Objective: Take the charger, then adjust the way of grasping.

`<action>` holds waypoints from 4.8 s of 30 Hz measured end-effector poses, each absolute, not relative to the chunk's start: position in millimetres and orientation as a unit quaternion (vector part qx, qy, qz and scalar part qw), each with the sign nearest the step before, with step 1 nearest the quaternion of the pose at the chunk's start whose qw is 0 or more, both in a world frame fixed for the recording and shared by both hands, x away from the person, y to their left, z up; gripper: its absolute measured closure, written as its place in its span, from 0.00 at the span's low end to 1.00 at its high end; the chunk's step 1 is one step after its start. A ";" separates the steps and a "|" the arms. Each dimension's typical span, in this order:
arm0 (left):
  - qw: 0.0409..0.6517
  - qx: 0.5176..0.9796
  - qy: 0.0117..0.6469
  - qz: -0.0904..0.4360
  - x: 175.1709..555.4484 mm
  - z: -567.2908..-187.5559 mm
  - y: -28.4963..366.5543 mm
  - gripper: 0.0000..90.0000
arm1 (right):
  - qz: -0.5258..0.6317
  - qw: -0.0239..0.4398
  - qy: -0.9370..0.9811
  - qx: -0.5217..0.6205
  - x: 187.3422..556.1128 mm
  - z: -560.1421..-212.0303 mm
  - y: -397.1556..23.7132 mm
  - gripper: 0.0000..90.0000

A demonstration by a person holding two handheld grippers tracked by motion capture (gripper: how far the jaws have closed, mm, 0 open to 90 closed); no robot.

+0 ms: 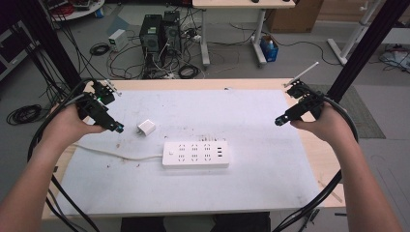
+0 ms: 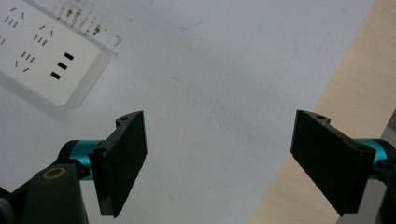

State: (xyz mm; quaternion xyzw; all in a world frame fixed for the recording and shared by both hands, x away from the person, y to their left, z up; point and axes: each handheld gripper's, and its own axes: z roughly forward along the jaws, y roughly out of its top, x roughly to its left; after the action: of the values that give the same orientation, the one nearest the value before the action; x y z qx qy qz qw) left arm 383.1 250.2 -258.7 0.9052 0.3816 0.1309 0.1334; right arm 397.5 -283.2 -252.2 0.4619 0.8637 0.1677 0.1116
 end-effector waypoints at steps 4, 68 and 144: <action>0.135 0.905 0.383 0.127 386.9 -258.7 249.6 0.20 | 0.175 0.111 0.863 0.462 396.1 -248.2 -285.0 0.20; 0.076 0.909 0.407 0.049 491.9 -405.3 204.9 0.46 | 0.154 0.105 0.866 0.464 402.9 -277.7 -288.8 0.13; 0.423 0.898 0.073 0.099 380.2 -284.3 62.5 0.47 | 0.355 -0.165 0.773 0.499 401.9 -252.5 -195.1 0.29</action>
State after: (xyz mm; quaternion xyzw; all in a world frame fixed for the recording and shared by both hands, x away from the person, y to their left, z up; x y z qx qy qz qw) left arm 380.2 62.5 -284.3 0.8979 0.0725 0.0992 0.4227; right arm 401.9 -195.1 -252.5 0.4995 0.7729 0.3549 -0.1647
